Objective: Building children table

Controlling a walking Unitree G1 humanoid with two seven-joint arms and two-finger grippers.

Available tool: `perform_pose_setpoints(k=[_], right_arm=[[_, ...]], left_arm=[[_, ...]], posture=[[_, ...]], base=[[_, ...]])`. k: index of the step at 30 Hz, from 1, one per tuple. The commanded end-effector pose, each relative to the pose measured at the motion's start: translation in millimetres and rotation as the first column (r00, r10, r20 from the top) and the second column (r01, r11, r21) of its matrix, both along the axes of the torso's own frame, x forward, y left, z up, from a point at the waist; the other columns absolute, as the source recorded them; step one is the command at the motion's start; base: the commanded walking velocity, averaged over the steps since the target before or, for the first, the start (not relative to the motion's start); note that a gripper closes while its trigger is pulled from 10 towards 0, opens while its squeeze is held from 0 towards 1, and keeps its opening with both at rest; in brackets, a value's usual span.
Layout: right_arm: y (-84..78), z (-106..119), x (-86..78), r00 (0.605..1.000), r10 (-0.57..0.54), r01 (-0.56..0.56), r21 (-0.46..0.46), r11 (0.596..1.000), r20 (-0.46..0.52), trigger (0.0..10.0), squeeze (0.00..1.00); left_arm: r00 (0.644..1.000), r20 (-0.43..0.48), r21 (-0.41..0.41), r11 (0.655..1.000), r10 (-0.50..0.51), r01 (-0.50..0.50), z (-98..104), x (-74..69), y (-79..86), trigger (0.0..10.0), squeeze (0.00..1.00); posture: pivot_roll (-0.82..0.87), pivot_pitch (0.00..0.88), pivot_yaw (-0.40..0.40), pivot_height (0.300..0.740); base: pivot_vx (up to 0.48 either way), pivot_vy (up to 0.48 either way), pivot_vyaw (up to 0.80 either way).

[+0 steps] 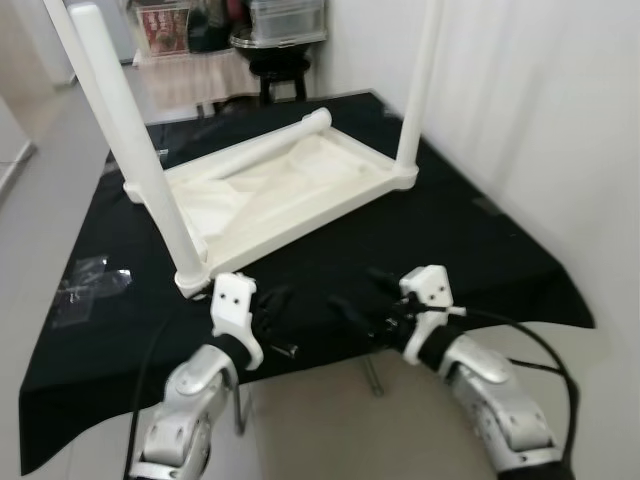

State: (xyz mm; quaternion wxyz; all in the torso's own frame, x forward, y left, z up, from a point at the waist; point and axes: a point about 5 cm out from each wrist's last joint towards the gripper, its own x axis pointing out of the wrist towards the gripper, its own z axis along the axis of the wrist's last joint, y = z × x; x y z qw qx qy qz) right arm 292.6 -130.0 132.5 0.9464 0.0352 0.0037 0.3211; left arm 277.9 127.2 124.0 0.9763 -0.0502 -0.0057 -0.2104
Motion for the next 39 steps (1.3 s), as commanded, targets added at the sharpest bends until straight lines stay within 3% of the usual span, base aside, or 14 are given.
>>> perform_pose_setpoints(k=[1,11,13,17,19,28,39], right_arm=[[-3.8,-4.1,1.5,0.999,-0.050,0.050,-0.003,0.999,-0.014,10.0,0.00],[-5.3,-1.2,4.2,0.997,-0.075,0.076,-0.039,0.996,0.024,10.0,0.00],[-5.3,-1.9,2.3,0.998,-0.061,0.063,-0.071,0.995,0.033,10.0,0.00],[-1.9,-0.3,1.2,0.998,-0.038,0.040,-0.039,0.998,0.040,10.0,0.00],[-6.8,-1.5,6.5,0.996,-0.087,0.088,-0.040,0.995,0.021,10.0,0.00],[-5.2,-3.9,6.9,0.996,-0.092,0.092,-0.052,0.994,0.011,10.0,0.00],[-2.4,1.2,6.3,0.998,0.013,-0.006,-0.124,0.992,0.057,10.0,0.00]], left_arm=[[0.999,-0.004,0.006,0.999,0.038,-0.038,-2.8,-0.7,4.7,10.0,0.00],[0.998,-0.010,0.009,0.998,0.055,-0.055,-3.1,-1.2,6.8,10.0,0.00],[0.998,-0.007,0.006,0.998,0.057,-0.057,-2.7,-1.2,7.2,10.0,0.00],[0.998,-0.004,0.002,0.998,0.065,-0.065,-2.4,-1.6,7.9,10.0,0.00],[0.998,-0.005,0.000,0.998,0.067,-0.067,-2.2,-1.4,7.9,10.0,0.00],[0.998,-0.009,0.000,0.998,0.063,-0.063,-2.6,-0.9,7.4,10.0,0.00],[1.000,0.009,0.039,0.999,0.029,-0.029,-1.8,-1.8,1.6,10.0,0.00]], posture=[[-0.02,0.074,0.009,0.740],[-0.02,0.075,0.011,0.740],[-0.02,0.075,0.012,0.740],[-0.02,0.076,0.011,0.740],[-0.01,0.075,0.010,0.740],[-0.02,0.075,0.010,0.740],[-0.02,0.074,0.001,0.740]], base=[[0.000,0.000,0.00],[0.000,0.000,0.00],[0.266,0.000,0.80],[0.334,0.000,0.80],[0.337,0.000,0.00],[0.336,0.000,0.09],[0.029,0.000,0.00]])
